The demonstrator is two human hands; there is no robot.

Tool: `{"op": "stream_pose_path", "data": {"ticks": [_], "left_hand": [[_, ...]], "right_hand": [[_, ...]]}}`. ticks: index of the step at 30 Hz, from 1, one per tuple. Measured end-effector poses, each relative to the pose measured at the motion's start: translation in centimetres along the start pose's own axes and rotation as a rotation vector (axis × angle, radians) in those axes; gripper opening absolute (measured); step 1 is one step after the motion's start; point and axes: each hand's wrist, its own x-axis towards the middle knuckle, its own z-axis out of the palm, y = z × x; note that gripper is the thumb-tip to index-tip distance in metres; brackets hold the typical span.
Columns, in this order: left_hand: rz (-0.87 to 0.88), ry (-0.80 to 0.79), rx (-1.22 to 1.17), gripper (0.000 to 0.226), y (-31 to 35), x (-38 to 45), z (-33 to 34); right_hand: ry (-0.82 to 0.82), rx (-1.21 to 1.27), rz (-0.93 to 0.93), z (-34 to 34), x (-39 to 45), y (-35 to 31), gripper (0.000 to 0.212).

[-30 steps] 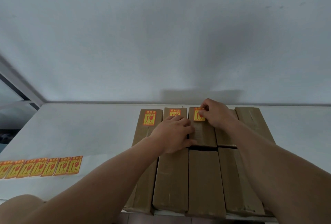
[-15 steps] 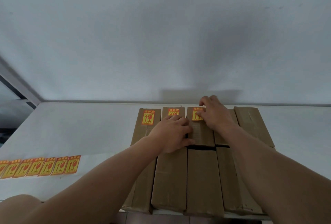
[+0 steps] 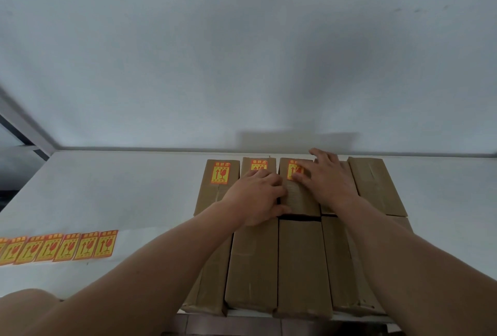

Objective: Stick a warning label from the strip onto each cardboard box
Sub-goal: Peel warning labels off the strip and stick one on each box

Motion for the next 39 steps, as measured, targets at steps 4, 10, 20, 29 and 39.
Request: {"op": "stream_pose_path", "data": {"ticks": [4, 10, 20, 29, 39], "left_hand": [[-0.007, 0.004, -0.001, 0.056, 0.0, -0.1, 0.0], [-0.008, 0.003, -0.002, 0.055, -0.2, -0.2, 0.0], [-0.027, -0.011, 0.020, 0.053, -0.4, -0.2, -0.1], [-0.043, -0.055, 0.000, 0.053, 0.2, -0.2, -0.1], [0.002, 0.139, 0.118, 0.037, -4.1, -6.7, -1.5]], "right_hand": [[-0.029, 0.011, 0.018, -0.3, 0.2, -0.5, 0.052], [-0.056, -0.011, -0.020, -0.6, 1.0, -1.2, 0.052], [-0.014, 0.031, 0.027, -0.3, 0.1, -0.8, 0.058], [-0.071, 0.012, 0.074, -0.5, -0.5, -0.5, 0.057], [0.145, -0.165, -0.276, -2.2, -1.0, -7.1, 0.032]]}}
